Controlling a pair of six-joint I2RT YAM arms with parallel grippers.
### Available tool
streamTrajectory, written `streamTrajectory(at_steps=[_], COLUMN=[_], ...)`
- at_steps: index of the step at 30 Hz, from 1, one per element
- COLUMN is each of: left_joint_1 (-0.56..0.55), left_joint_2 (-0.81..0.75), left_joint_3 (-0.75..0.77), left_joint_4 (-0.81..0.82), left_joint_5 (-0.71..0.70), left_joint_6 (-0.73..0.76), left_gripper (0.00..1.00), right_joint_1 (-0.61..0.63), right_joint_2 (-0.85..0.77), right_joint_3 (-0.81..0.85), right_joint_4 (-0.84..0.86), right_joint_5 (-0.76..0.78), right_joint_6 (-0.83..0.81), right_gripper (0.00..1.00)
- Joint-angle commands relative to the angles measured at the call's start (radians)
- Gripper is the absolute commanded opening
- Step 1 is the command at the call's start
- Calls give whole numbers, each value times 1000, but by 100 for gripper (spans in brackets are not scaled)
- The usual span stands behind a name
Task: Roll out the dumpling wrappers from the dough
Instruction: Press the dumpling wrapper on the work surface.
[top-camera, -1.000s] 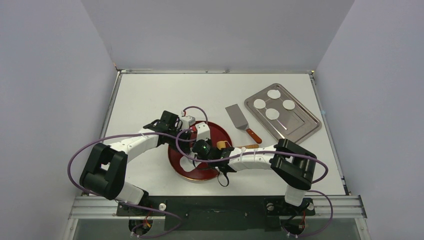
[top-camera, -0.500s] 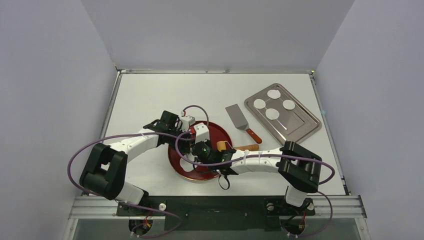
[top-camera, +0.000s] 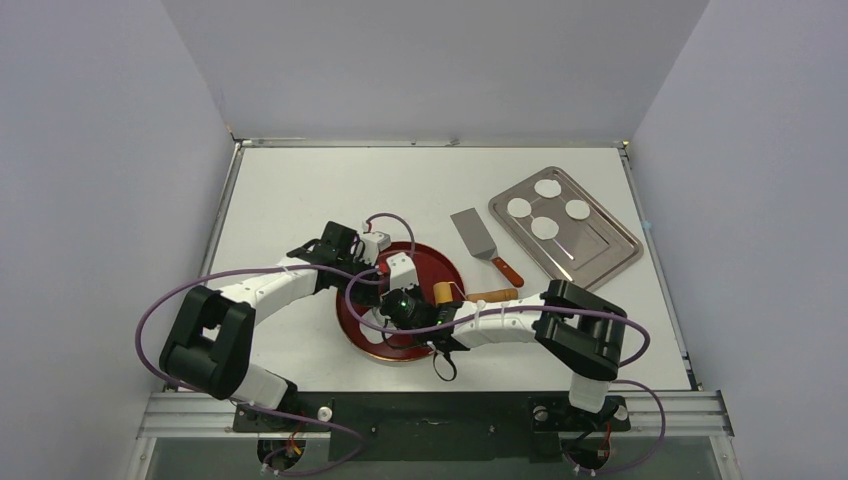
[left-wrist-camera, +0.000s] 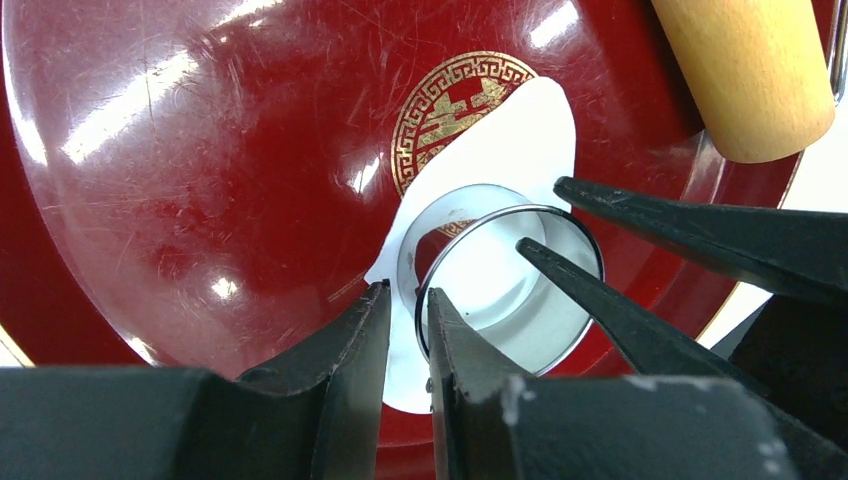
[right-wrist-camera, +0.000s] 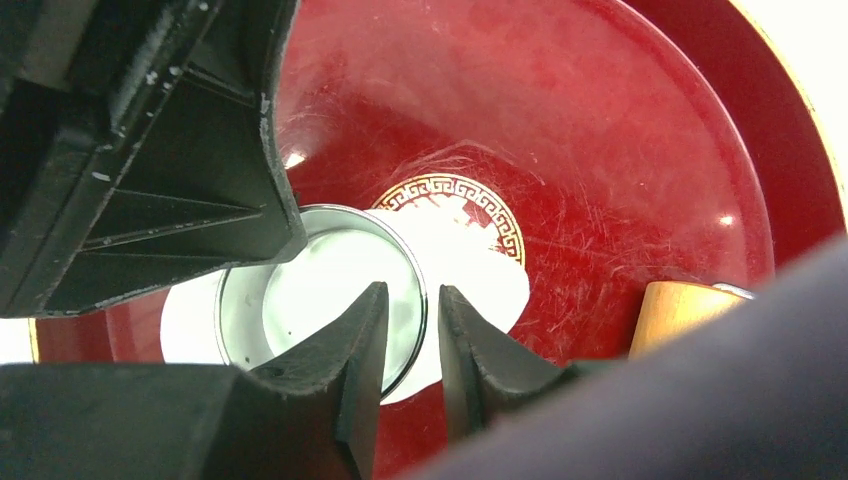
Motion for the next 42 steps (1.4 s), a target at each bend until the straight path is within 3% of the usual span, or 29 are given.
streamTrajectory(at_steps=[1,22,30,42], left_joint_1=[3,-57,-75,-88], left_joint_2=[19,41,62,135], left_joint_3=[29,47,61,76], left_joint_4=[10,-16,-29,-46], left_joint_5=[18,-58,-106,-121], left_joint_6=[-6,-17,-42,-130], left_gripper=[17,11,0,0], right_joint_1=[6,19,30,37], right_joint_2=[13,39,35,30], right_joint_3=[-10,-120,-160,-202], right_joint_4=[59,175,208,226], right_joint_5=[7,40,52,32], right_joint_6=[18,21,23,29], right_gripper=[21,9,1,0])
